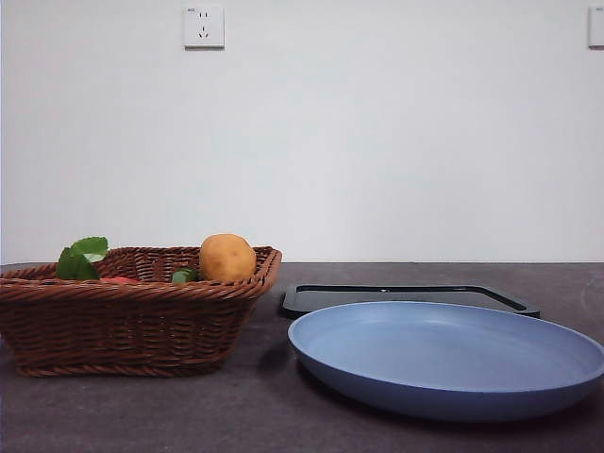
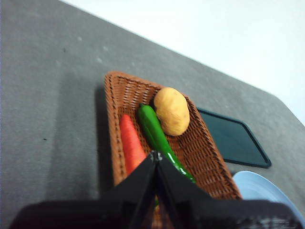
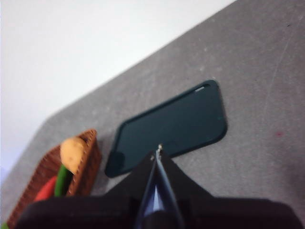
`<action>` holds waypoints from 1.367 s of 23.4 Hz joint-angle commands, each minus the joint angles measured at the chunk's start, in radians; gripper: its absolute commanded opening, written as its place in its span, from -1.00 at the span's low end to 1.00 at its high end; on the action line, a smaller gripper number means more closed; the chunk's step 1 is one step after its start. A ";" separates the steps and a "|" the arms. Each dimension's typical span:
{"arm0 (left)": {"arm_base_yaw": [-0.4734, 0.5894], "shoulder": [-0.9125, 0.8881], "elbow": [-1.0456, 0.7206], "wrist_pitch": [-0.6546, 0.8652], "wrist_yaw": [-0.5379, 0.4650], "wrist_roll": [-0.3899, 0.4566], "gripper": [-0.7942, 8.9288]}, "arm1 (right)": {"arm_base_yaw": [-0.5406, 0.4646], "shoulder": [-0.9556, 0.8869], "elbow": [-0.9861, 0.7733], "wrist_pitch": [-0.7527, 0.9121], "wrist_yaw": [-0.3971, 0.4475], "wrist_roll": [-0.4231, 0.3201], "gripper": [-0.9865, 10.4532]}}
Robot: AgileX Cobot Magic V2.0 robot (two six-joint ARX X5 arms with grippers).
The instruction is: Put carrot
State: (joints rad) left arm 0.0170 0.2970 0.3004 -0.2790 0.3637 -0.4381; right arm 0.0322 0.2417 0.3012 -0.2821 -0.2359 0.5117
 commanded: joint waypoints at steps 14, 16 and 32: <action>-0.106 0.647 0.544 -0.392 0.234 0.323 -0.82 | 0.002 0.517 0.291 -0.279 -0.235 -0.299 -0.82; -0.152 0.703 0.592 -0.427 0.231 0.393 -0.82 | 0.002 0.616 0.291 -0.291 -0.312 -0.311 -0.78; -0.233 0.728 0.604 -0.379 0.148 0.360 -0.27 | 0.082 1.171 0.291 -0.054 -0.308 -0.206 -0.61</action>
State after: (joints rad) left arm -0.2111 1.0172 0.8890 -0.6651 0.5110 -0.0788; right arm 0.1127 1.3998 0.5797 -0.3435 -0.5465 0.2924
